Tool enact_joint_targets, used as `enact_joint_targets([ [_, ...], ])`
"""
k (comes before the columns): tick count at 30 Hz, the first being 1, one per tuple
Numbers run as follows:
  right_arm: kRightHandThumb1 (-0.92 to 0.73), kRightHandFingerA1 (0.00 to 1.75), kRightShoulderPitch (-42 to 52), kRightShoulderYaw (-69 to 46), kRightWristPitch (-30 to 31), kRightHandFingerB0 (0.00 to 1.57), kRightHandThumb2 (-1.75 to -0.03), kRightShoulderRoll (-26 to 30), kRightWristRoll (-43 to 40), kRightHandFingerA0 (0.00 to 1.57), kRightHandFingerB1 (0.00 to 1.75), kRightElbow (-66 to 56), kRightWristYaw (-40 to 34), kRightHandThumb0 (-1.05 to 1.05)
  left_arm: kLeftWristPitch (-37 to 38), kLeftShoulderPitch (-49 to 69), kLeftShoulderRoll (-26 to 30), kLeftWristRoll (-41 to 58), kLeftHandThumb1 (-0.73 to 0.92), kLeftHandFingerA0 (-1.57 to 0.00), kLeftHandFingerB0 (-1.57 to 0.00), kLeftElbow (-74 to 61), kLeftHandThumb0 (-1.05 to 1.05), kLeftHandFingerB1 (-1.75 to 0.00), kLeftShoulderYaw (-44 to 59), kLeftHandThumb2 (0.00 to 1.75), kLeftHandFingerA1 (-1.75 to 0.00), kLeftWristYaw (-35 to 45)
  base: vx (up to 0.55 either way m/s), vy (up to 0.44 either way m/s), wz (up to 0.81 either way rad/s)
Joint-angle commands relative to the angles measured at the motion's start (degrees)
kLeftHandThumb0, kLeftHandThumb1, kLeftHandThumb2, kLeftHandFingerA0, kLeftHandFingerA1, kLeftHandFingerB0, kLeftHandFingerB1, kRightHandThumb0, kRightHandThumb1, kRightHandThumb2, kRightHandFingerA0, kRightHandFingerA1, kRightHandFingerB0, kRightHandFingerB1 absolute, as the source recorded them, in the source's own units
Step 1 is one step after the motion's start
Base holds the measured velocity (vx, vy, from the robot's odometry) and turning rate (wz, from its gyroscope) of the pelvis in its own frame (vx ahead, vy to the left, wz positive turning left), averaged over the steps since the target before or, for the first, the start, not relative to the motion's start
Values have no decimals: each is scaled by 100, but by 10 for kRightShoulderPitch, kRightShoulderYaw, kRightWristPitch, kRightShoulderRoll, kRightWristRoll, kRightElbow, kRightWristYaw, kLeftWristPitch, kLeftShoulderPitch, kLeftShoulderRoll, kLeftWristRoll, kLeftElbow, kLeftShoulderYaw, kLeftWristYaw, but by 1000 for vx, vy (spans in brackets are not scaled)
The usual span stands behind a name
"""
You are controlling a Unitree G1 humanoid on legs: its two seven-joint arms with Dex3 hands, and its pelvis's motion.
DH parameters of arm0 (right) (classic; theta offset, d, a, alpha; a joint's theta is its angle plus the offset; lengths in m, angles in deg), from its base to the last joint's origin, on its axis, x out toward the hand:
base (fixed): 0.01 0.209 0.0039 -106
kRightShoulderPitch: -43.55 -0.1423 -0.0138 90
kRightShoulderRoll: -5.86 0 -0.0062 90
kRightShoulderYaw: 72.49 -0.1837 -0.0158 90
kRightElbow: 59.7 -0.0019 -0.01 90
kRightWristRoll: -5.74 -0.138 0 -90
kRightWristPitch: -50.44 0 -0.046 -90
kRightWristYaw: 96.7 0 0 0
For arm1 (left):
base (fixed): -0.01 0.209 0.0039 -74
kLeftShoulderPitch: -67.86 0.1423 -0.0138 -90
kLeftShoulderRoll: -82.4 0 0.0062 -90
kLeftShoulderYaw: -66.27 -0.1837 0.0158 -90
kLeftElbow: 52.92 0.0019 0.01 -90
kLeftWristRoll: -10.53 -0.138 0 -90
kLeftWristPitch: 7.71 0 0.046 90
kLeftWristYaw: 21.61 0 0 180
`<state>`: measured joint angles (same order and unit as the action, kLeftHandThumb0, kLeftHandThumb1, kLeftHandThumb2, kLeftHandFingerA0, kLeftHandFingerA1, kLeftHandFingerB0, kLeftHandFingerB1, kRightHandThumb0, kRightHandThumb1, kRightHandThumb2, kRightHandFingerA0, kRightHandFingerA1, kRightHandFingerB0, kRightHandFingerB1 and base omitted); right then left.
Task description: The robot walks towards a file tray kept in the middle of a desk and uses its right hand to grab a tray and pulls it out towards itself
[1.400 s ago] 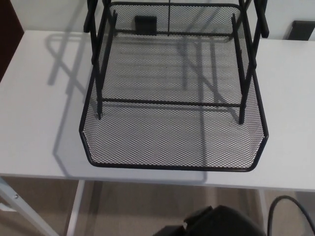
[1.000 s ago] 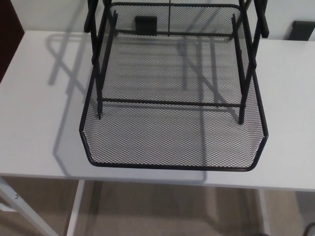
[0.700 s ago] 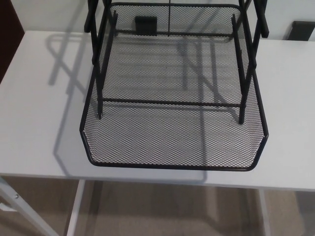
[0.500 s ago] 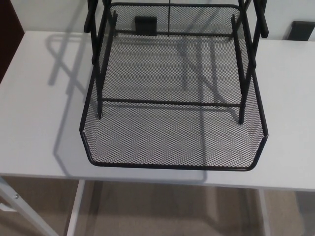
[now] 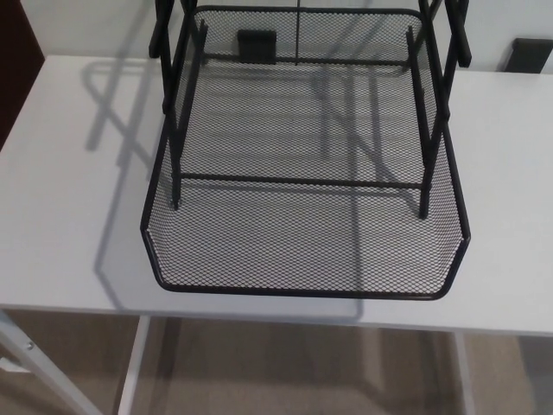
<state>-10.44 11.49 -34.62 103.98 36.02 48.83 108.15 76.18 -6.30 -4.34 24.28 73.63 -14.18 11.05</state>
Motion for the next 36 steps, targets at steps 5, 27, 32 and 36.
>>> enact_joint_targets([
  [5, -60, 8, 3, -144, -106, 0, -93, -149, -235, 0, 0, -43, -67, -94, 79, -3, 19, -58, 36, -36, -26, 43, -53, -44, -16, 52, -39, -38, 0, 0, 0],
  [27, -64, 28, 28, -47, -259, 0, -60, -186, -118, 0, 8, 12, -217, -72, 112, -31, 24, -96, 26, -27, -21, 81, -63, -51, -38, 74, -48, -87, 0, 0, 0],
  [32, -52, 26, 26, -45, -265, 0, -88, -183, -127, 2, 10, 17, -226, -79, 118, -39, 25, -93, 37, -30, -23, 95, -61, -45, -37, 54, -39, -80, 0, 0, 0],
  [36, -51, 28, 30, -41, -270, 0, -89, -181, -136, 0, 14, 12, -226, -78, 121, -43, 27, -97, 37, -31, -24, 100, -58, -43, -38, 53, -39, -84, 0, 0, 0],
])
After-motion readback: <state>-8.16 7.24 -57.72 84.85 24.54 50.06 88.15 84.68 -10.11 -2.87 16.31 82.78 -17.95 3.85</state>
